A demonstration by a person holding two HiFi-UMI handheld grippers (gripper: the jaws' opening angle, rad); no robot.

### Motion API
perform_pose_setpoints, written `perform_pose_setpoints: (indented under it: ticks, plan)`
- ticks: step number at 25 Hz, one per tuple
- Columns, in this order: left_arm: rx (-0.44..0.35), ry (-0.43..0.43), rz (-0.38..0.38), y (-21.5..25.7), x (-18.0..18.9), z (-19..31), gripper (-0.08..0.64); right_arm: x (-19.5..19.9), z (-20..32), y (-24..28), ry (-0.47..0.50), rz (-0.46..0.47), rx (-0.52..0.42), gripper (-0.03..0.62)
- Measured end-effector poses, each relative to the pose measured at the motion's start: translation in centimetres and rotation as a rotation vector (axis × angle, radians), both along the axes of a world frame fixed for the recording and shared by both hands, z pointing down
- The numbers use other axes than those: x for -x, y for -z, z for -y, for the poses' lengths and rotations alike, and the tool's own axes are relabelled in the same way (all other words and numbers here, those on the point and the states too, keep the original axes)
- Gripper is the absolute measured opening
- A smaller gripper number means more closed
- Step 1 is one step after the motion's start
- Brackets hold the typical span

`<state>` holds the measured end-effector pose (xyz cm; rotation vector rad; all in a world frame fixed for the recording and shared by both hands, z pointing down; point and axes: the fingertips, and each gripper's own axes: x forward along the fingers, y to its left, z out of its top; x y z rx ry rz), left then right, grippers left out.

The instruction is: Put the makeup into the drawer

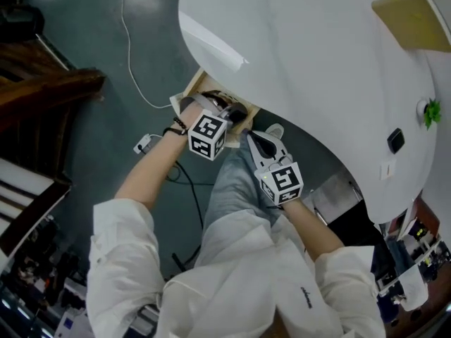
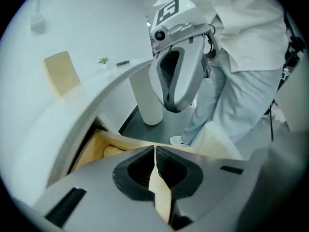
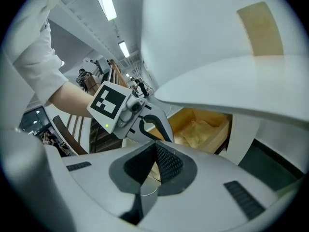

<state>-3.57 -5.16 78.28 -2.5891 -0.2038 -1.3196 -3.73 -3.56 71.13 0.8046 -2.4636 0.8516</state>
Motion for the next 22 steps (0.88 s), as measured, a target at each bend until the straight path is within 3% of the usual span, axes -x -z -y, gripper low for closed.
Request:
perform_pose_setpoints:
  ticks: [4,8,13,18,22]
  plan:
    - [0.026,0.15,-0.14,7.0,-1.1,0.4,0.026,-2.1,0.4,5.9,-0.037,0.051,-0.056,0.017]
    - [0.047,0.372,-0.371,15.9,-2.9,2.0,0.025,-5.4,2.2,12.9,-0.14,0.085,-0.158,0.017]
    - [-0.002,0.612,-0.637,26.4,-4.8,4.4,0.025,-11.4,4.9,21.1,-0.315,0.119,-0.291,0.017]
    - [-0.053,0.762,-0.893,35.4,-6.6,7.0,0.025,-17.9,6.6,26.9,-0.475,0.115,-0.418,0.017]
    - [-0.077,0.829,-1.006,40.8,-7.2,7.6,0.025,-22.8,6.3,30.7,-0.591,0.1,-0.507,0.017]
